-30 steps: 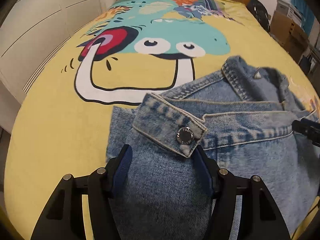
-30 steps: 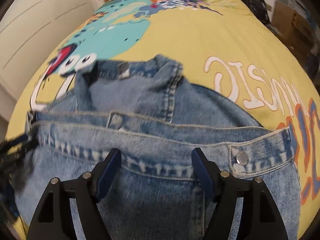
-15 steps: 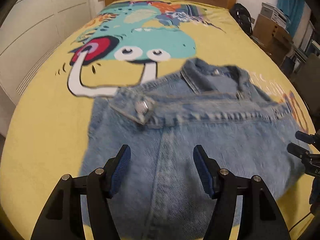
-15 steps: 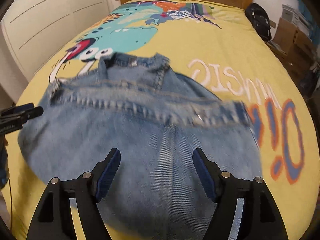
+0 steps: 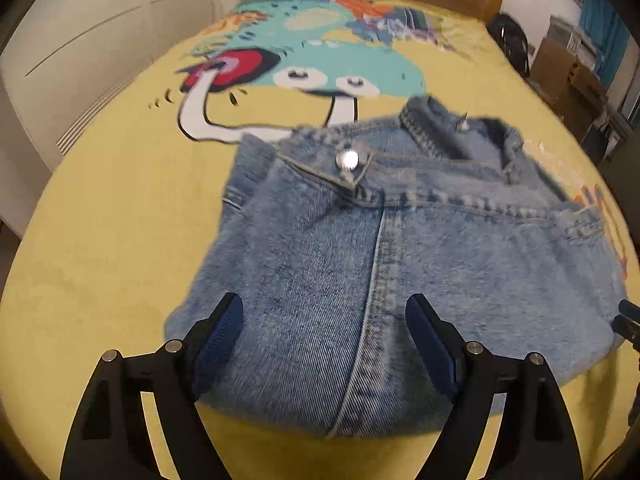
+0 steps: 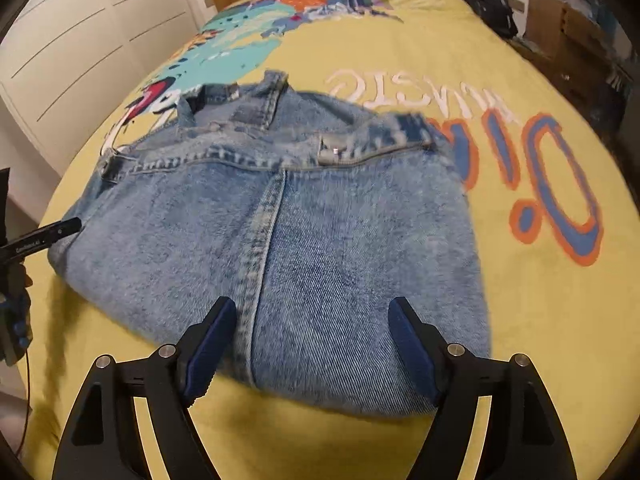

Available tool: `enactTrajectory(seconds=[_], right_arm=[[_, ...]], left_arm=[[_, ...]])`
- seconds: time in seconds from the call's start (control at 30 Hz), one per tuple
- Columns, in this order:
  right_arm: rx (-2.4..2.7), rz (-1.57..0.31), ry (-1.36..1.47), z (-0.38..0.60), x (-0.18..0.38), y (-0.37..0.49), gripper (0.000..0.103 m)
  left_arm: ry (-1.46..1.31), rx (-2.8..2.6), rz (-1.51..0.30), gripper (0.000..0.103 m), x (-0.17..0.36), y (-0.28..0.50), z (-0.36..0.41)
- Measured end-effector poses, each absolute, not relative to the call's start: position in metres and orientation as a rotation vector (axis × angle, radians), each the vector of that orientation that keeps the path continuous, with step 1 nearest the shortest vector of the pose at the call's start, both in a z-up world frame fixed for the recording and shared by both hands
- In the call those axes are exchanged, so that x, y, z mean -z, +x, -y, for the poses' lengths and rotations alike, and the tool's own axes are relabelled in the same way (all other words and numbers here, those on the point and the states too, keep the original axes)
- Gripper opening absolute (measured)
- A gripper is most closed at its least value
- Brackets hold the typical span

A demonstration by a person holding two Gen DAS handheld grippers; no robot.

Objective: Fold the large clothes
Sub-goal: 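Lift both grippers away from the folded jacket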

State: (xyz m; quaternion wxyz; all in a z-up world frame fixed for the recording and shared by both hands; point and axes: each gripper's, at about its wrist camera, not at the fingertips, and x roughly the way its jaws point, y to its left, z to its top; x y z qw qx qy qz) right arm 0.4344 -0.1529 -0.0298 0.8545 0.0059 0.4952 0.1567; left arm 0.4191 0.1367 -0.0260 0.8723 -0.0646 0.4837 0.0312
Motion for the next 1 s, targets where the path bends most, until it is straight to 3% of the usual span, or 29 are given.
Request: enactTrajectory(seconds=[0.17, 0.33, 0.5, 1.0], right_arm=[[-0.329, -0.984, -0.003, 0.155, 0.015, 0.429, 0.079], [-0.292, -1.041, 0.021, 0.166, 0.038, 0.437, 0.079], [-0.256, -1.03, 0.083, 0.187, 0.033, 0.435, 0.079], [-0.223, -0.971, 0.103, 0.219, -0.006, 0.362, 0.079]], left_arm=[[-0.163, -0.058, -0.995, 0.08, 0.026, 0.409, -0.13], [-0.162, -0.067, -1.048, 0.081, 0.051, 0.407, -0.131], [-0.189, -0.067, -1.018, 0.08, 0.034, 0.397, -0.135], [-0.628, 0.015, -1.007, 0.08, 0.013, 0.324, -0.173]])
